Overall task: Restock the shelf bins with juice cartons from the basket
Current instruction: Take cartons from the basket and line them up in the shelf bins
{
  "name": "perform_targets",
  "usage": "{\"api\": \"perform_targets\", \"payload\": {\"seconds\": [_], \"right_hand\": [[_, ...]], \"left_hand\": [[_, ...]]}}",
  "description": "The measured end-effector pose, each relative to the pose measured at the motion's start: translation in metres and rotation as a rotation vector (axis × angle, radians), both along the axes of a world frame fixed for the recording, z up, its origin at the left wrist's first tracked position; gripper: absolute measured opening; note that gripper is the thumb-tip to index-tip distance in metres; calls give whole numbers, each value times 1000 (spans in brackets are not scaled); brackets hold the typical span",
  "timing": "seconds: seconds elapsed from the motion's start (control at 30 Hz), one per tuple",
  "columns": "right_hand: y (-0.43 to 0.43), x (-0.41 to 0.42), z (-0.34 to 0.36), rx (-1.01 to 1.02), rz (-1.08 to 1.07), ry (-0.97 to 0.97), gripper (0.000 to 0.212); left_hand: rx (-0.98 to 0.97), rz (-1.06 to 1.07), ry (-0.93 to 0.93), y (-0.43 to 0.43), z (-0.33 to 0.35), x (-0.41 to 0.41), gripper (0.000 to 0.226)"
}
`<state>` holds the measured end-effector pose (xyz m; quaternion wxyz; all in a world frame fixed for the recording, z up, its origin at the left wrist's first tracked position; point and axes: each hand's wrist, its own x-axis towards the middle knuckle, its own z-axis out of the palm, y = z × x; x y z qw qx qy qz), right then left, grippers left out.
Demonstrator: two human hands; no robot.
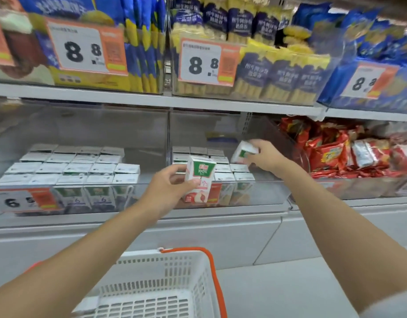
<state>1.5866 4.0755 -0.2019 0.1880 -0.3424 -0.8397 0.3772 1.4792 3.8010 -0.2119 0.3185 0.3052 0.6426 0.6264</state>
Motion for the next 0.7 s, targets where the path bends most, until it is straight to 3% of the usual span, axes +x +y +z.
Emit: {"api": "perform_targets", "payload": {"seconds": [0.07, 0.2, 0.3, 0.37, 0.43, 0.6, 0.7], "right_hand": [[-2, -15, -11, -143, 16, -176, 12], [-10, -23, -21, -211, 53, -311, 19], [-25, -20, -10, 27, 2, -95, 39], [-57, -18, 6, 187, 26, 131, 28], [-100, -19, 24, 162, 155, 229, 21], [-195, -46, 57, -58, 428, 222, 36], [-241, -73, 68, -69, 506, 176, 45]], "left_hand": [[17, -14, 14, 2, -5, -2, 24], [63, -26, -24, 0, -14, -5, 23], [73, -36, -10, -6, -14, -7, 25], [80, -36, 5, -13, -10, -10, 25], [88, -26, 1, -24, -3, -16, 27], [114, 63, 31, -78, 19, -47, 26], [117, 99, 129, -128, 31, -75, 24]]}}
